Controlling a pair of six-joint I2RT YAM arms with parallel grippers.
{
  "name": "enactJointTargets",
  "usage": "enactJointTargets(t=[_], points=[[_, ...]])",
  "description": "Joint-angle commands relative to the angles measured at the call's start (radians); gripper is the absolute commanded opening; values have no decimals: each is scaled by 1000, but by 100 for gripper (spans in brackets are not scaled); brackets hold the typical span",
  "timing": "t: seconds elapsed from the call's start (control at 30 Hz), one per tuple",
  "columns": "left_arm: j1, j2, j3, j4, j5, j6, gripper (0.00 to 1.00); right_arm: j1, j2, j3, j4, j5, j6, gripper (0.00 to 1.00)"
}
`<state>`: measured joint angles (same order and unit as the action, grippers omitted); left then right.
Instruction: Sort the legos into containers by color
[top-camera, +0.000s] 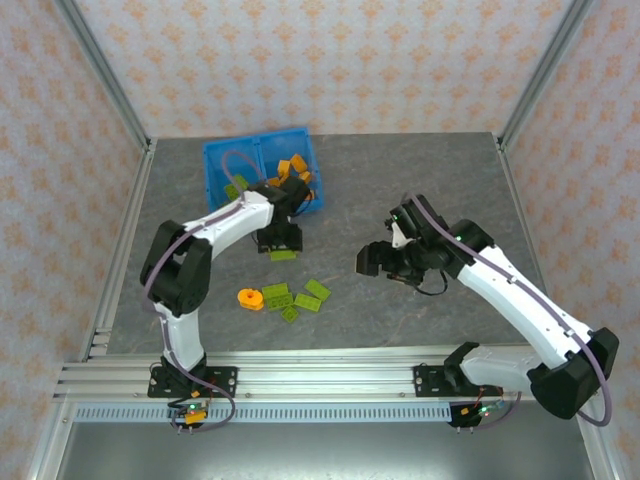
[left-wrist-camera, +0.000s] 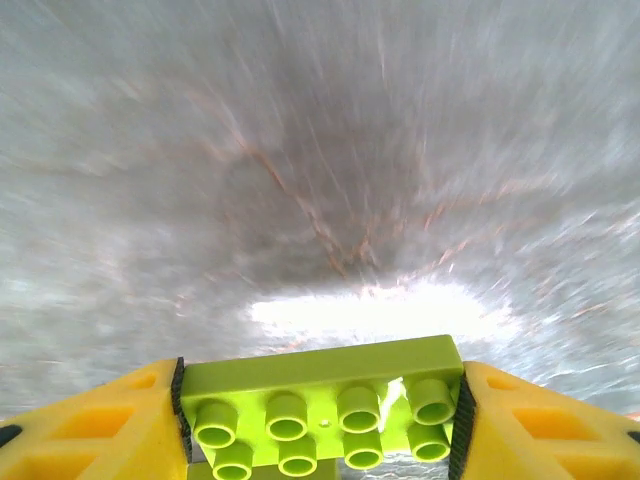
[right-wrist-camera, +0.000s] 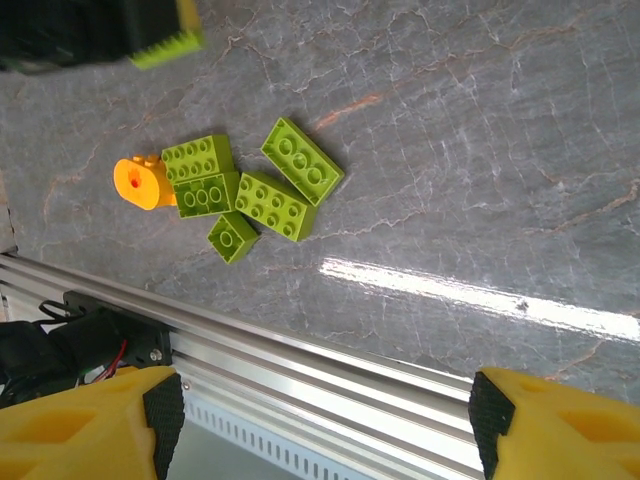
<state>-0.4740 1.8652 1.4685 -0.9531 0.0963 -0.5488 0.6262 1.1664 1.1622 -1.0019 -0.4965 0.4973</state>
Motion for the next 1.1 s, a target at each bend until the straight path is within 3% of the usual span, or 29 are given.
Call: enactJointTargets(t=[0.0,0.17,0.3,0.43,0.63,0.77,0.9,1.07], points=[[73,-107,95,-58,-183,9,53,12,34,49,35,18,8,76],[244,-125,176,-4,-181,-11,54,21,71,67,58,18,13,76],[343,-20,290,15,-129,-75,55,24,83,71,83,17,28,76],[372,141,429,-3,-105,-113,59,27,97,91,85,28,44,76],[391,261,565,-51,-96,-138,73,42,109,102,112,52,93,76],[397,223,567,-40,-79,-125,74,45,135,108,69,164,122,77],[397,143,532,-34,-32,-102,76,52,184,112,101,166,101,78],[379,-93,432,-3,95,-23,76,131,283,137,98,243,-54,78]])
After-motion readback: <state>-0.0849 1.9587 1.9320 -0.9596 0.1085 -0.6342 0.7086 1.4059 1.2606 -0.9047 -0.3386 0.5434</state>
